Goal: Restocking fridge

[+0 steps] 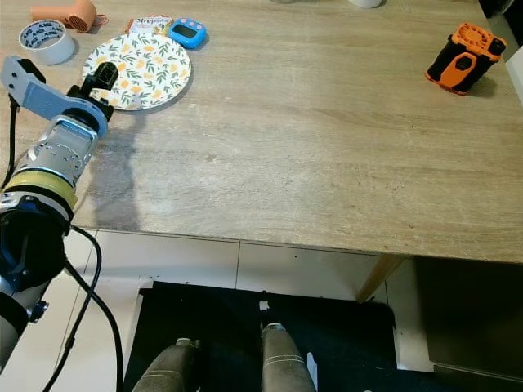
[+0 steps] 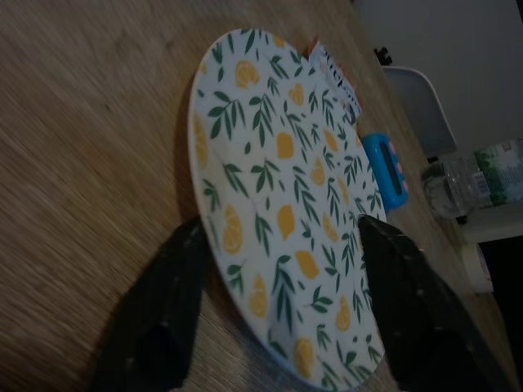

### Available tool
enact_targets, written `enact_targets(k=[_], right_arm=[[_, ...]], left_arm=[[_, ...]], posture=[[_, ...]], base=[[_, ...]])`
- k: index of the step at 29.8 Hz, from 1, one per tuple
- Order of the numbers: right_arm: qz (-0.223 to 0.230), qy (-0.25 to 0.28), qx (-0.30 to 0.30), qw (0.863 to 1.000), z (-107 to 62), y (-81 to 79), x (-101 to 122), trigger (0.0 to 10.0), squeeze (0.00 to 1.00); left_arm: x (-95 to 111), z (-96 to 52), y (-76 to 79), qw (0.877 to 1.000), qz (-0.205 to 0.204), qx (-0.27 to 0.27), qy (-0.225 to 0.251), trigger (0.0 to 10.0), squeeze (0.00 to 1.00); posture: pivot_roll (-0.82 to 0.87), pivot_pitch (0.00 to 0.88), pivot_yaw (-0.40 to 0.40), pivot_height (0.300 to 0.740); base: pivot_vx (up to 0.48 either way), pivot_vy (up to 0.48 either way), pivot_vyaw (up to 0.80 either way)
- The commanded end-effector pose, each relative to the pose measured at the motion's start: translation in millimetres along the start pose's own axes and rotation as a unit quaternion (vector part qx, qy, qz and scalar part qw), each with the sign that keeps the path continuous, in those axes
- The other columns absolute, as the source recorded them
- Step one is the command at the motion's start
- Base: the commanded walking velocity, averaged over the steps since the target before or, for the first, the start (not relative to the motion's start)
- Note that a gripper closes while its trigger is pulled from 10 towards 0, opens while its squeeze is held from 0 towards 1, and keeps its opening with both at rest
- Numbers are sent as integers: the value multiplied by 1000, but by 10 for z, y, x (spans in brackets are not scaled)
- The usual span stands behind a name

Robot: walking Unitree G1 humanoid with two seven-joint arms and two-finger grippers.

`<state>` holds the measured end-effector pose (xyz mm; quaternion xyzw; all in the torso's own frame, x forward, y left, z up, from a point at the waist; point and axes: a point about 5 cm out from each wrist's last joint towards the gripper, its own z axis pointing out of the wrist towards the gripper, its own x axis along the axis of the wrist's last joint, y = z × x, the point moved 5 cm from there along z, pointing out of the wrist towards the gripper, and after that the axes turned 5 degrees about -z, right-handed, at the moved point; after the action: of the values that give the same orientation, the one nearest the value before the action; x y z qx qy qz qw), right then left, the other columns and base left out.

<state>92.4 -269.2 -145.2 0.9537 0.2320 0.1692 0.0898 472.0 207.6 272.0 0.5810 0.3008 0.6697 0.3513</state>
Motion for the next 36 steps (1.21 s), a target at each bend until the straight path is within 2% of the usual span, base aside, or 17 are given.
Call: enact_targets(k=[1, 16, 24, 28, 33, 36], right_arm=[[11, -30, 5, 999, -52, -65, -238, 10000, 0], [19, -22, -6, 1000, -20, 18, -122, 10000, 0], [32, -2, -15, 999, 29, 99, 94, 10000, 0], [35, 1, -16, 999, 34, 106, 120, 10000, 0], [71, 38, -17, 997, 61, 193, 365, 10000, 0], [84, 41, -22, 995, 63, 235, 395, 10000, 0]], left_arm=[[-331, -26, -89, 998, -29, 18, -50, 0, 0], [-290, -46, -173, 998, -33, 32, -46, 0, 0], [-161, -98, -316, 998, -51, 34, -31, 0, 0], [-158, -104, -324, 998, -52, 31, -31, 0, 0], [-243, -166, -322, 996, -73, -29, -51, 0, 0], [-283, -187, -311, 994, -78, -48, -59, 0, 0]], posture=[[-199, 418, -13, 740], [-194, 369, -10, 740], [-164, 304, -6, 740], [-162, 300, -6, 740], [-132, 240, -5, 740], [-132, 240, -5, 740]], base=[[0, 0, 0], [0, 0, 0], [0, 0, 0], [0, 0, 0], [0, 0, 0], [0, 0, 0]])
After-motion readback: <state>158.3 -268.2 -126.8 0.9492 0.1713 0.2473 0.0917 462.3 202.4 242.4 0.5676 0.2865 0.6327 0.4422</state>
